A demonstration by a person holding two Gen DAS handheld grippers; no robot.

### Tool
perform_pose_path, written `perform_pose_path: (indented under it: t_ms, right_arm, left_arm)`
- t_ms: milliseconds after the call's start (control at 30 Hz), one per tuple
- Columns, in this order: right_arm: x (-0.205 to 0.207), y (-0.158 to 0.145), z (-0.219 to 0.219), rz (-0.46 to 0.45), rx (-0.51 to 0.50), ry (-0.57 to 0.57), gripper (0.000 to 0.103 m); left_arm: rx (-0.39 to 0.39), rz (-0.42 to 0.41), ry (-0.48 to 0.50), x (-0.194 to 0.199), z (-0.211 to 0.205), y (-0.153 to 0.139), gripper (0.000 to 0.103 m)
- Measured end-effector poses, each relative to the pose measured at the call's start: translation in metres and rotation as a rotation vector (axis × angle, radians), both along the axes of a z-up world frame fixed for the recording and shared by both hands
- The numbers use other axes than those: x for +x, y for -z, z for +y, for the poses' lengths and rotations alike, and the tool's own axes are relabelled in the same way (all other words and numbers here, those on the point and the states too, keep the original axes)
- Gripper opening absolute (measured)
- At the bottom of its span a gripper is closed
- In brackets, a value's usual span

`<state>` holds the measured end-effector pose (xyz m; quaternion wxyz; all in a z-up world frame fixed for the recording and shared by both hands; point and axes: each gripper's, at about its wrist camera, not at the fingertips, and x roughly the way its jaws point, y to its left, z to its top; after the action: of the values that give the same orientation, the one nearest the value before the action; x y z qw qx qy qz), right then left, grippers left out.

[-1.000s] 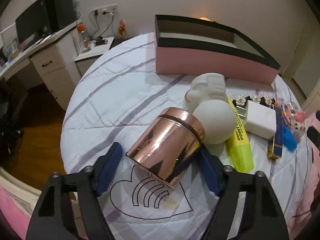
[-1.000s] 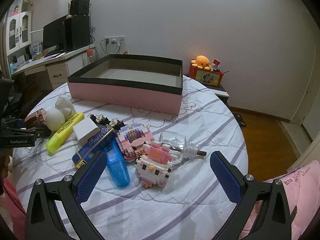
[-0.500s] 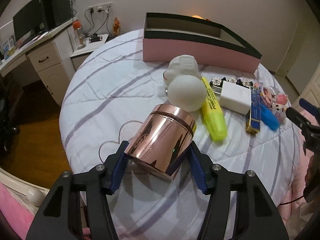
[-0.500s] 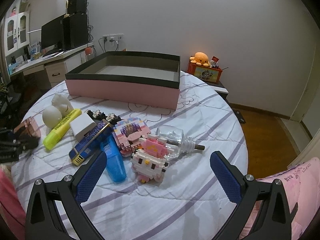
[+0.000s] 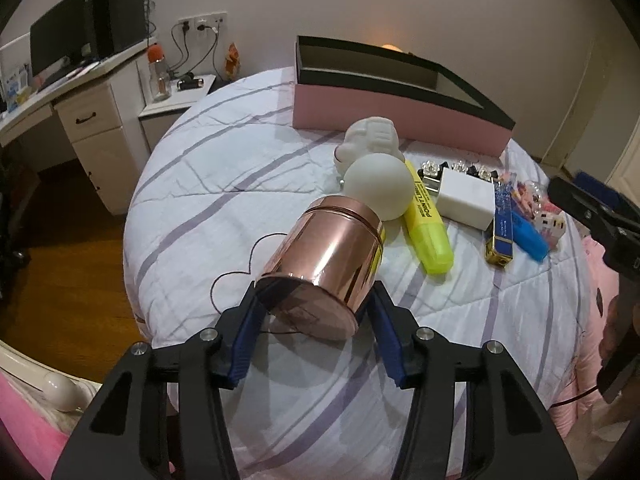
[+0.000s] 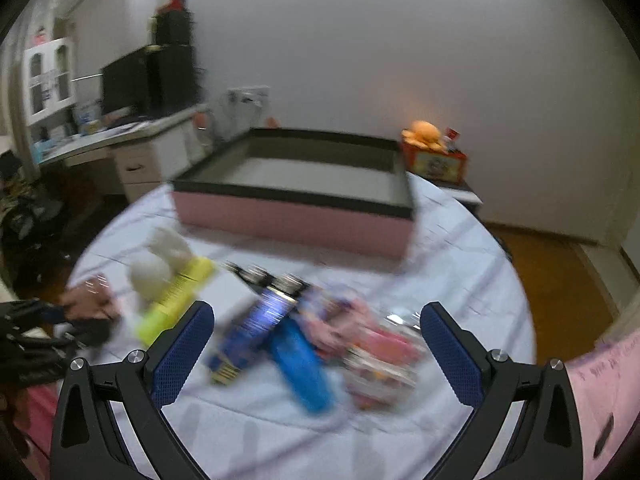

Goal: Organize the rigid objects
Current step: 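Lift the canister with the left gripper while the right gripper grasps the white figurine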

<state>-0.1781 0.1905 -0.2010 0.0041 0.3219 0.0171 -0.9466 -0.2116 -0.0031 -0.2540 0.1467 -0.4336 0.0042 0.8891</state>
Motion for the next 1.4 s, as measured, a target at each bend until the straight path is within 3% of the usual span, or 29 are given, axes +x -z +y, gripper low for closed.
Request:
perform_pose_path:
  t_ms: [333,500,533,600,800,1100,1233,1400]
  right_arm:
    - [-0.057,0.006,-0.081,-0.047,-0.032,-0.154,0.103]
    - [-0.083,0.018,-0.098,-0.117,-0.062,-0.164,0.091]
    - [-0.085,0.021,-0.099,-0.133,-0.067,-0.166,0.086]
    - [-0.09,0.026,-0.101,-0.163,-0.101,-0.184,0.067]
    - [-0.104,0.042,-0.101,-0.232,-0.154,-0.209,0.062]
    - [-0.104,0.041,-0.093,-0.225,-0.2,-0.281,0.061]
    - [-0.102,0.035,-0.088,-0.203,-0.223,-0.3,0.052]
    - [-0.103,0.03,-0.086,-0.212,-0.184,-0.31,0.053]
  left_arm:
    - [0.025,0.019,-0.019,-0.002,-0.018,-0.007,0.051]
    - [0.045,0.007,0.004,-0.004,-0.02,0.0,0.051]
    - [0.049,0.003,0.005,-0.005,-0.021,0.0,0.052]
    - [0.053,0.006,0.012,-0.005,-0.022,0.001,0.052]
    - [0.062,0.005,0.029,-0.009,-0.019,0.005,0.054]
    - [0.071,0.022,0.059,-0.018,-0.005,0.001,0.048]
    - [0.066,0.028,0.074,-0.018,0.002,-0.004,0.048]
    - [0.044,0.028,0.065,-0.021,0.007,-0.006,0.048]
